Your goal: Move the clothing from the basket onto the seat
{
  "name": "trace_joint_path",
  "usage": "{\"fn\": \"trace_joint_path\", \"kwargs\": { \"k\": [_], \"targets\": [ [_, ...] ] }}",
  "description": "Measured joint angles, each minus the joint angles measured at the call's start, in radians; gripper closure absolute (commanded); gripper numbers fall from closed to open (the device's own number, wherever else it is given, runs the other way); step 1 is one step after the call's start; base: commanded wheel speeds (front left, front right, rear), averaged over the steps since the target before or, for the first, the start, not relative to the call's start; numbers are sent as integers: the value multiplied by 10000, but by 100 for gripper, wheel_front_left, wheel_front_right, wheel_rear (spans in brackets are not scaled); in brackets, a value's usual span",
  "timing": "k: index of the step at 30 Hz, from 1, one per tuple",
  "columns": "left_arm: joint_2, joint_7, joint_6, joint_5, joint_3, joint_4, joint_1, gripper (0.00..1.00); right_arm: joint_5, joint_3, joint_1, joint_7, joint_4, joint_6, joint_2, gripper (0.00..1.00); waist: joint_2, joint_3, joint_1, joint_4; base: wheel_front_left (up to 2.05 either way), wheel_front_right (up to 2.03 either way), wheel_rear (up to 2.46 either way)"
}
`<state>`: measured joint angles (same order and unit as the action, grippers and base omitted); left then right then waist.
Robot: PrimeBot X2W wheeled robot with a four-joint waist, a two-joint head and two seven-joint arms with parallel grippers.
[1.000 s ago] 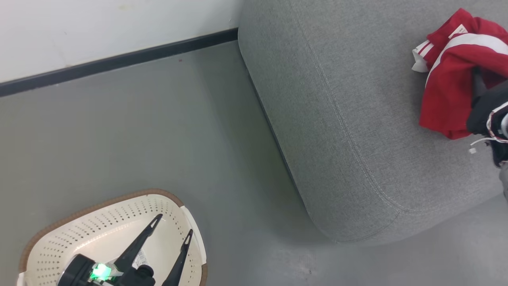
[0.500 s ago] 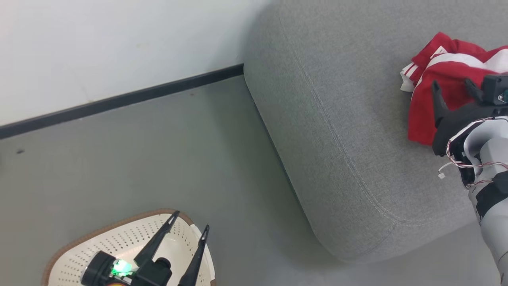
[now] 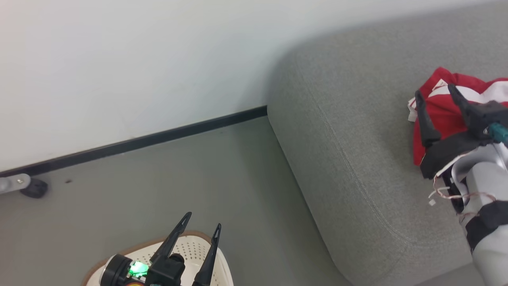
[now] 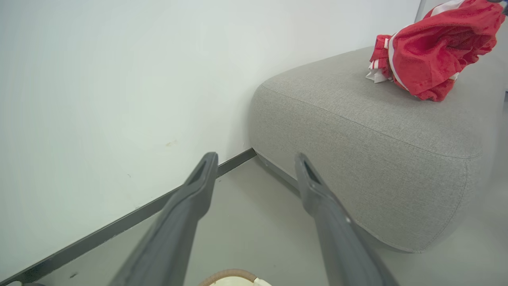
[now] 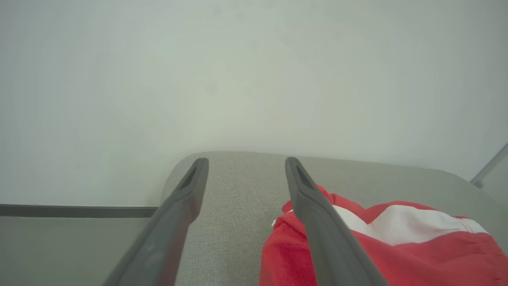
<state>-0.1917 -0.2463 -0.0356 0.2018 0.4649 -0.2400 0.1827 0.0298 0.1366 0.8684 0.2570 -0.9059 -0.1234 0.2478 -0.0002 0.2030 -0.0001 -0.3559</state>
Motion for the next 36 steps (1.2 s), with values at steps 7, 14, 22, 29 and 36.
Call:
{"fn": "trace_joint_path", "kwargs": {
  "k": [7, 14, 22, 29, 36],
  "targets": [
    [295, -33, -88, 307, -205, -307, 2, 0, 568, 295, -1692, -6, 1845, -2, -6, 0, 1, -688, 0, 493, 0, 0, 0],
    [405, -33, -290, 437, -640, -378, -34, 0, 1597, 1070, -3468, -6, 4188, -2, -151, 0, 0, -1286, -1, 1102, 0, 0, 0],
    [560, -33, -449, 437, -1001, -351, -135, 0, 2255, 938, -5152, -4, 5952, -2, -38, 0, 0, -1785, 0, 1937, 0, 0, 0],
    [596, -33, -539, 424, -1237, -355, -399, 0, 2589, 665, -6260, -6, 7024, -2, -38, 0, 1, -2091, 0, 2726, 0, 0, 0],
    [671, -33, -623, 324, -1452, -339, -681, 0, 2706, 571, -7321, -6, 7474, -2, -178, 0, 2, -2328, 0, 3467, 0, 0, 0]
  ]
}}
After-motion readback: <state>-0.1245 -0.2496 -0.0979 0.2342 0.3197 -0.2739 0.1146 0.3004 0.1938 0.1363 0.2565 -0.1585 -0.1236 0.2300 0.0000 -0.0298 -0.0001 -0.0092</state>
